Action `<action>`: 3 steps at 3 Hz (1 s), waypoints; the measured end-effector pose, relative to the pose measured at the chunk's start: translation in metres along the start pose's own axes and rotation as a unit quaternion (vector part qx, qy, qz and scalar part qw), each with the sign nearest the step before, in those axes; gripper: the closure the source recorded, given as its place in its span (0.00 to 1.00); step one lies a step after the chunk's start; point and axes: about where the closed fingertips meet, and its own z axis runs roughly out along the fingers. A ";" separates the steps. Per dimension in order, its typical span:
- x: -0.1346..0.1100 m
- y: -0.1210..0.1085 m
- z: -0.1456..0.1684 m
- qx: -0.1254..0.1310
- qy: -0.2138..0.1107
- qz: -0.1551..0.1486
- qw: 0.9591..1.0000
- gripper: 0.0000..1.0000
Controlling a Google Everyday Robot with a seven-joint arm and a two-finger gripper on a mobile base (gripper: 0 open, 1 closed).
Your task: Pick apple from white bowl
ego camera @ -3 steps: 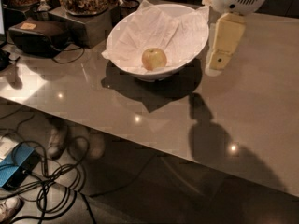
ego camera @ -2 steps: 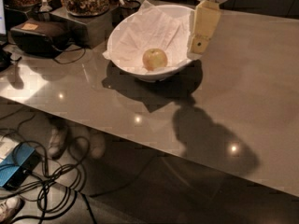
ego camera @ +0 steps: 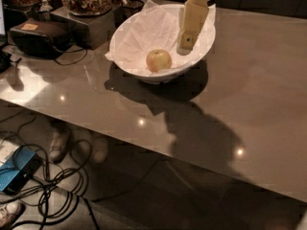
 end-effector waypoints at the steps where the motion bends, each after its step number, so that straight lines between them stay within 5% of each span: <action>1: -0.018 -0.023 0.026 -0.014 0.006 -0.008 1.000 0.00; 3: -0.029 -0.053 0.076 -0.035 0.024 -0.004 0.999 0.00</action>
Offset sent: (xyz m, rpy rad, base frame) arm 0.0696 0.0389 -0.0402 -0.1021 0.1415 0.0356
